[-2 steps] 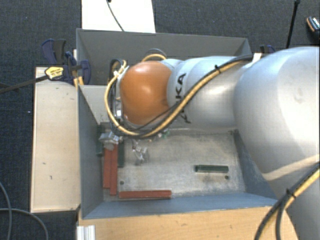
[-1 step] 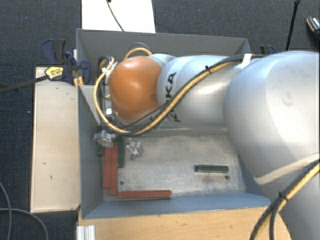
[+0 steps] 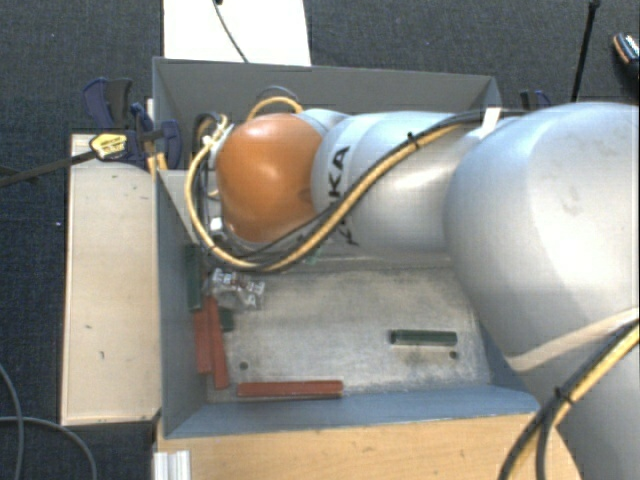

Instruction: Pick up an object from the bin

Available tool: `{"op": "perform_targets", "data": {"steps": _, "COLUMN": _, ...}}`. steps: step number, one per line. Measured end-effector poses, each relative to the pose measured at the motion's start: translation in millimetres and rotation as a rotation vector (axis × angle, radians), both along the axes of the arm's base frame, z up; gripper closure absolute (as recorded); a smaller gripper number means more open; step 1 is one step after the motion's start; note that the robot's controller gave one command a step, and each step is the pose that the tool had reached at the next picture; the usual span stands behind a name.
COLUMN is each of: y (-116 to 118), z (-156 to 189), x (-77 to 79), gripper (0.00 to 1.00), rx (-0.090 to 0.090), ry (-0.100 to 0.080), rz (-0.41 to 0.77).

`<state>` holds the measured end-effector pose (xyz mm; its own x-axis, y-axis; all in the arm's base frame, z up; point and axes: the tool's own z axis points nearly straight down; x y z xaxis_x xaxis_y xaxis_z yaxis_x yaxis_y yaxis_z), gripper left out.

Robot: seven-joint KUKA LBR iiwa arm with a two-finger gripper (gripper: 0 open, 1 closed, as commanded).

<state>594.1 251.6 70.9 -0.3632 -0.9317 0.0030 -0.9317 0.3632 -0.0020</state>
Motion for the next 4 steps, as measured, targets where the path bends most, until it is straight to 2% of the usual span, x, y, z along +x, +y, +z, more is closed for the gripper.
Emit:
{"op": "perform_targets", "data": {"steps": 1, "y": -5, "z": 0, "x": -7.2, "gripper": 1.0, "rx": 0.006, "ry": -0.001, "rz": 0.018}}
{"op": "perform_targets", "data": {"steps": 2, "y": -82, "z": 59, "x": -94.5, "gripper": 1.0, "rx": 0.003, "ry": 0.001, "rz": 0.27}}
{"op": "perform_targets", "data": {"steps": 3, "y": -81, "z": 58, "x": -94.7, "gripper": 0.0, "rx": 0.004, "ry": 0.002, "rz": 0.271}}
{"op": "perform_targets", "data": {"steps": 4, "y": -143, "z": 97, "x": -70.9, "gripper": 0.0, "rx": 0.003, "ry": -0.002, "rz": 0.479}}
